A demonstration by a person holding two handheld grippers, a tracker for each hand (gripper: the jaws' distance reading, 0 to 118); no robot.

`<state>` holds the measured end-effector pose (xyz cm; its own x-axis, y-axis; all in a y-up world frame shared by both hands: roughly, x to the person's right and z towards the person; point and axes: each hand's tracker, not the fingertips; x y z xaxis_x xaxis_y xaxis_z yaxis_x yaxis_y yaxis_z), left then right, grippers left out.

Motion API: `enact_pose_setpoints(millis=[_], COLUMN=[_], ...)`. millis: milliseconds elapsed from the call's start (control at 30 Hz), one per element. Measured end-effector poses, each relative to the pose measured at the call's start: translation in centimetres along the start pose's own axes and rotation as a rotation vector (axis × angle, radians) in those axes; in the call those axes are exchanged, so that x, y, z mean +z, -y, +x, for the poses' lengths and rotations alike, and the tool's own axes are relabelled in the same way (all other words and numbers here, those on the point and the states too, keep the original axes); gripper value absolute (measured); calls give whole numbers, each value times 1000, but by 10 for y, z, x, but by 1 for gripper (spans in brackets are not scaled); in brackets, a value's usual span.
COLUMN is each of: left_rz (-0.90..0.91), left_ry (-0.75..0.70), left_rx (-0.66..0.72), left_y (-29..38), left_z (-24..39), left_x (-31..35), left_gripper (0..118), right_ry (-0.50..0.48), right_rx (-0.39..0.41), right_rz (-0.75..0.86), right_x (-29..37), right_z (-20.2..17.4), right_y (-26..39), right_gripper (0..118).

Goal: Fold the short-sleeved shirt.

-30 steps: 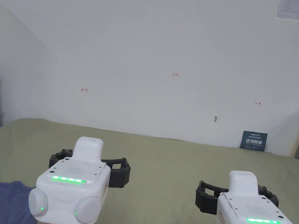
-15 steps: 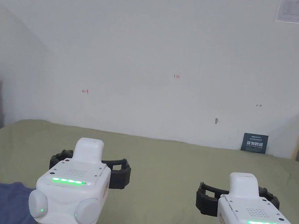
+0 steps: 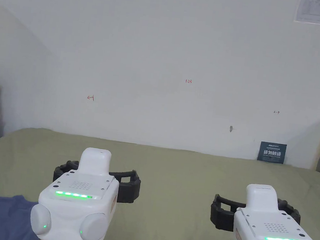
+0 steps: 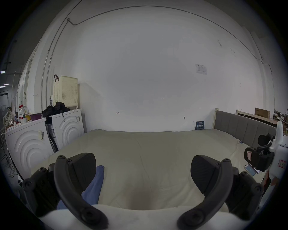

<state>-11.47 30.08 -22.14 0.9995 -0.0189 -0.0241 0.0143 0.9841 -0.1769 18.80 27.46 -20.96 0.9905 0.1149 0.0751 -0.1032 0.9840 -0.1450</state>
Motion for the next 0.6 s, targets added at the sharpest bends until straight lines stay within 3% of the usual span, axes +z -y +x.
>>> enact_pose_setpoints(millis=[600], left_rz=[-1], left_ry=[-9], left_rx=[0], left_y=[0], left_z=[-2], left_x=[1], left_gripper=[118], right_ry=[-4], right_rx=[9], right_rz=[-1], right_x=[-7], right_z=[-1], right_y=[6], right_gripper=[118])
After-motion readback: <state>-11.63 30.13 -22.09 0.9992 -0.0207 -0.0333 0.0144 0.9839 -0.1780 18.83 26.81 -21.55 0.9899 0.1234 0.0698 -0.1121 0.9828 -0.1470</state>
